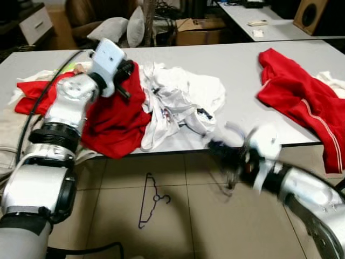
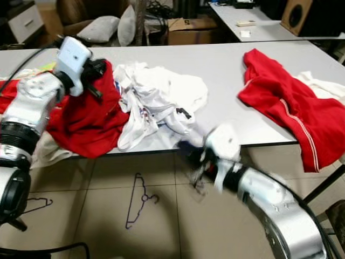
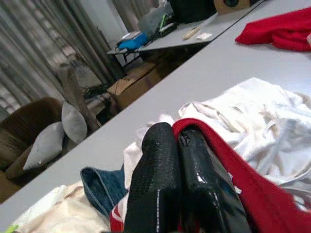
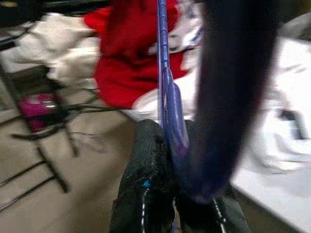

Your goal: Hang hanger

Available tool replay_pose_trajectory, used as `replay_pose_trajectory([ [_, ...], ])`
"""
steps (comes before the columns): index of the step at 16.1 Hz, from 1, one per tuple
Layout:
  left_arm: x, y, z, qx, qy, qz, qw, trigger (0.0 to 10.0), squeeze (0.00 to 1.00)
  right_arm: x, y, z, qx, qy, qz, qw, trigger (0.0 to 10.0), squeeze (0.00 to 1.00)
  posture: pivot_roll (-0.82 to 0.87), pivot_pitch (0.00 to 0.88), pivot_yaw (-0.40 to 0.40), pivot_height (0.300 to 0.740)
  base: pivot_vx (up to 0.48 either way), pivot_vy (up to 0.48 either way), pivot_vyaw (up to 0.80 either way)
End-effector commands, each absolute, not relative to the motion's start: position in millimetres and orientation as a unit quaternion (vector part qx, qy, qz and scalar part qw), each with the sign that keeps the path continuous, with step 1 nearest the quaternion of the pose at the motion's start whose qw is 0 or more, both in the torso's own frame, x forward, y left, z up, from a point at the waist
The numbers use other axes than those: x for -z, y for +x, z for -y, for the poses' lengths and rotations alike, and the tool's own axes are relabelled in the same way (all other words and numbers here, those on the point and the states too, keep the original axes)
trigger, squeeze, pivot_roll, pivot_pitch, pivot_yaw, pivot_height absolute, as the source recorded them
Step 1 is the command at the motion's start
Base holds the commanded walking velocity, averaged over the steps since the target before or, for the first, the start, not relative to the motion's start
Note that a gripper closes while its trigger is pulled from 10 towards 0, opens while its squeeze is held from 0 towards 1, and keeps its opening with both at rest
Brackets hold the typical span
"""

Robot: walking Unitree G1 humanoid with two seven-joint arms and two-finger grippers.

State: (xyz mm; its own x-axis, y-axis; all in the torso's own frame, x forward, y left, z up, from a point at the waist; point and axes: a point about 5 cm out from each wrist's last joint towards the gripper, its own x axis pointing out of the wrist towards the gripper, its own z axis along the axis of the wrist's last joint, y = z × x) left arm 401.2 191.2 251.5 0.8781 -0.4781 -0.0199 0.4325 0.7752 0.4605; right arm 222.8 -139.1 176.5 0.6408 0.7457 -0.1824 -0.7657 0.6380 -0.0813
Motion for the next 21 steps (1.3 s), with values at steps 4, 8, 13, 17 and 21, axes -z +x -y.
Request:
replay_pose_trajectory([
  [4,-254,396,-188,0.275,0.132,0.042,0.951,0.0,0.00,-164,221,133,-0.414,-0.068,-0.123,0.899,10.0,0.00,-0.14,0.000,0.052,0.740,0.000,0.000,0.00],
  [8,-254,396,-187,0.281,0.125,0.040,0.951,0.0,0.00,-164,221,133,-0.412,-0.065,-0.124,0.900,10.0,0.00,-0.14,0.000,0.052,0.740,0.000,0.000,0.00],
  [13,-254,396,-187,0.281,0.125,0.040,0.951,0.0,0.00,-164,221,133,-0.412,-0.065,-0.124,0.900,10.0,0.00,-0.14,0.000,0.052,0.740,0.000,0.000,0.00],
  [17,-254,396,-187,0.281,0.125,0.040,0.951,0.0,0.00,-164,221,133,-0.412,-0.065,-0.124,0.900,10.0,0.00,-0.14,0.000,0.052,0.740,0.000,0.000,0.00],
  [21,-253,393,-186,0.294,0.112,0.031,0.949,0.0,0.00,-164,222,132,-0.411,-0.063,-0.129,0.900,10.0,0.00,-0.13,0.000,0.048,0.740,0.000,0.000,0.00],
])
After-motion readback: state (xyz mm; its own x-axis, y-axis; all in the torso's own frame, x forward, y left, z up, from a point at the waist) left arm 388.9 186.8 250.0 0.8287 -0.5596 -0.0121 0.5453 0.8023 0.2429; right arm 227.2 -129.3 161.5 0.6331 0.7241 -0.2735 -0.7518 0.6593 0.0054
